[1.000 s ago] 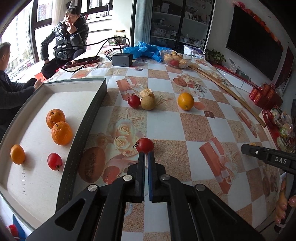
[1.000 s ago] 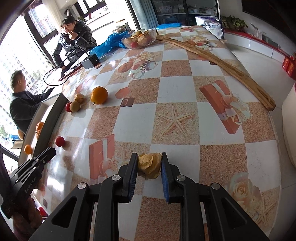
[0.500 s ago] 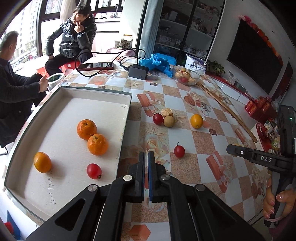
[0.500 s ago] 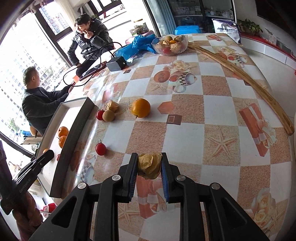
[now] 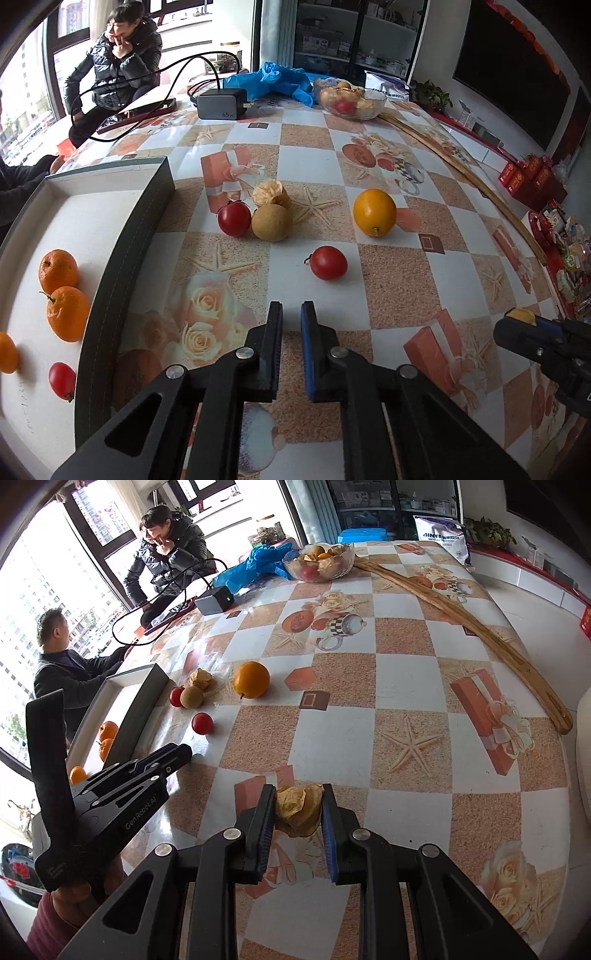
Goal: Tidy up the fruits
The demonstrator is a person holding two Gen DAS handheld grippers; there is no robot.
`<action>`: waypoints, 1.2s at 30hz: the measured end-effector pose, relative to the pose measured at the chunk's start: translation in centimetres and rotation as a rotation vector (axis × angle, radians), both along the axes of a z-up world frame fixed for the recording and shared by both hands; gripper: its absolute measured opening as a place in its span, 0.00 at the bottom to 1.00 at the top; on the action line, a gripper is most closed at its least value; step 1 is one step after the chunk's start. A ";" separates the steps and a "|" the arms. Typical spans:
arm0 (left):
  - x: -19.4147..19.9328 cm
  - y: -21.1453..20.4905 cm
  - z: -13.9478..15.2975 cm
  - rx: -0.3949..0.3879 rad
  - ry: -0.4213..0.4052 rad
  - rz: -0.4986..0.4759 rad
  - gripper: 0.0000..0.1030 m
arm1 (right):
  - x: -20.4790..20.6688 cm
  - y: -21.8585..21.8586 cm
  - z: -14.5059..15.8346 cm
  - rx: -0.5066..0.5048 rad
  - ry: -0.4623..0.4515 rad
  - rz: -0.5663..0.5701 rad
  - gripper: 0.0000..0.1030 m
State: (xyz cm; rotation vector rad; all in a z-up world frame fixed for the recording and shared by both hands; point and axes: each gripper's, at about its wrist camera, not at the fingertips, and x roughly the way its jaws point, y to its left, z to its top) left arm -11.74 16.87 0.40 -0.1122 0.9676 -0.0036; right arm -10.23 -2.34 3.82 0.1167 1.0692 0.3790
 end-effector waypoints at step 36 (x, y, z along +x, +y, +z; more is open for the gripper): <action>-2.0 6.4 6.7 -0.012 -0.007 0.037 0.22 | 2.6 3.9 1.4 0.056 0.003 0.111 0.24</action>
